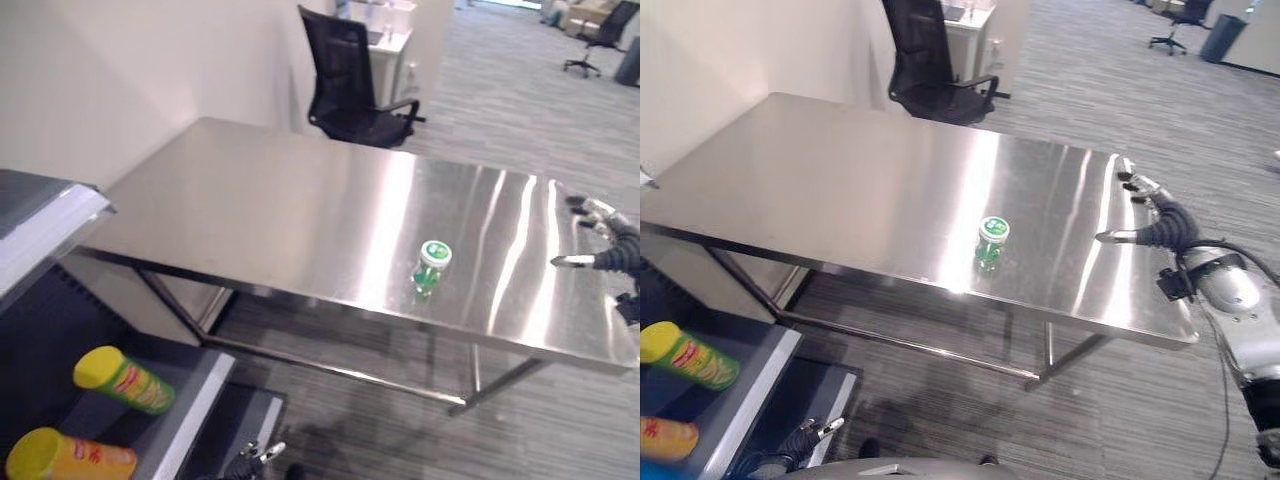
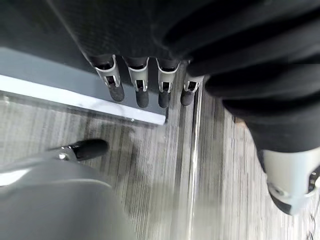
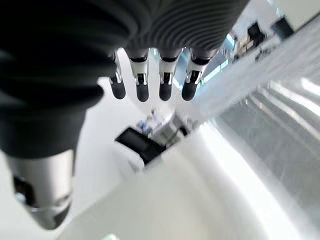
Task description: Put the goods on the table back onto the shelves and tidy them up.
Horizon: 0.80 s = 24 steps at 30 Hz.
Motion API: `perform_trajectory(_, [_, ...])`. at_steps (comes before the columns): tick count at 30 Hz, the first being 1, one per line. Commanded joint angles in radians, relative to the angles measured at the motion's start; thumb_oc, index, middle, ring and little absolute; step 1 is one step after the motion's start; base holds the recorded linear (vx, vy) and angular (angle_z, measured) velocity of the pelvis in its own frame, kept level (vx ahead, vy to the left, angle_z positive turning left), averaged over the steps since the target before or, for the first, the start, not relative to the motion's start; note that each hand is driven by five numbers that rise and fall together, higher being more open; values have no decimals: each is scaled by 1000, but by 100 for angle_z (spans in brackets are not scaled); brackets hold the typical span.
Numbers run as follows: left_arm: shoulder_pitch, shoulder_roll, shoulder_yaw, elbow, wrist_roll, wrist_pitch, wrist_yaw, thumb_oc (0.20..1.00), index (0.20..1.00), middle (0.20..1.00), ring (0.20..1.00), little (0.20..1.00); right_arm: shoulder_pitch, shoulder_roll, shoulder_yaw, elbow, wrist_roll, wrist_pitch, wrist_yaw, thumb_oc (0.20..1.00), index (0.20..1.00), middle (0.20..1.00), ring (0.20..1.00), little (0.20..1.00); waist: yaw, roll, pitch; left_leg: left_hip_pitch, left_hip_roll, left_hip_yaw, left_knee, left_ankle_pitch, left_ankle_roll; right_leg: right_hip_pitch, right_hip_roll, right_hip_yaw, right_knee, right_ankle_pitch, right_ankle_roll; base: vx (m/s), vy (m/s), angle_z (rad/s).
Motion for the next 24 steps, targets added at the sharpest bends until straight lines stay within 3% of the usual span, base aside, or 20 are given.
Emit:
perform_trajectory(1, [-74, 19, -19, 30, -26, -21, 16, 1000, 1000, 1000, 1000, 1000, -117, -9, 29, 23, -145, 0, -72, 1000, 1000, 1000, 1000, 1000, 45, -22, 26, 53, 33, -1, 8, -106, -31, 6, -60, -25, 37, -16, 48, -12, -1, 16])
perform_trajectory(4, [-78, 11, -27, 28, -29, -17, 29, 1000, 1000, 1000, 1000, 1000, -197, 37, 96, 93, -250, 20, -122, 1000, 1000, 1000, 1000, 1000, 58, -18, 25, 51, 33, -11, 8, -105, -30, 13, -61, -38, 36, -18, 47, -5, -1, 7])
perform_trajectory(11, [-78, 8, -45, 14, -48, -17, 37, 1000, 1000, 1000, 1000, 1000, -265, 113, 171, 179, -265, 28, -130, 1000, 1000, 1000, 1000, 1000, 87, -15, 24, 40, 31, -44, 8, -96, -31, 26, -59, -68, 36, -26, 40, -3, -10, 12])
perform_trajectory(24, [-84, 1, -48, 25, -53, -18, 42, 1000, 1000, 1000, 1000, 1000, -287, 149, 237, 180, -277, 25, -109, 1000, 1000, 1000, 1000, 1000, 107, -11, 26, 21, 28, -79, 8, -85, -40, 44, -57, -115, 31, -35, 36, -3, -11, 12])
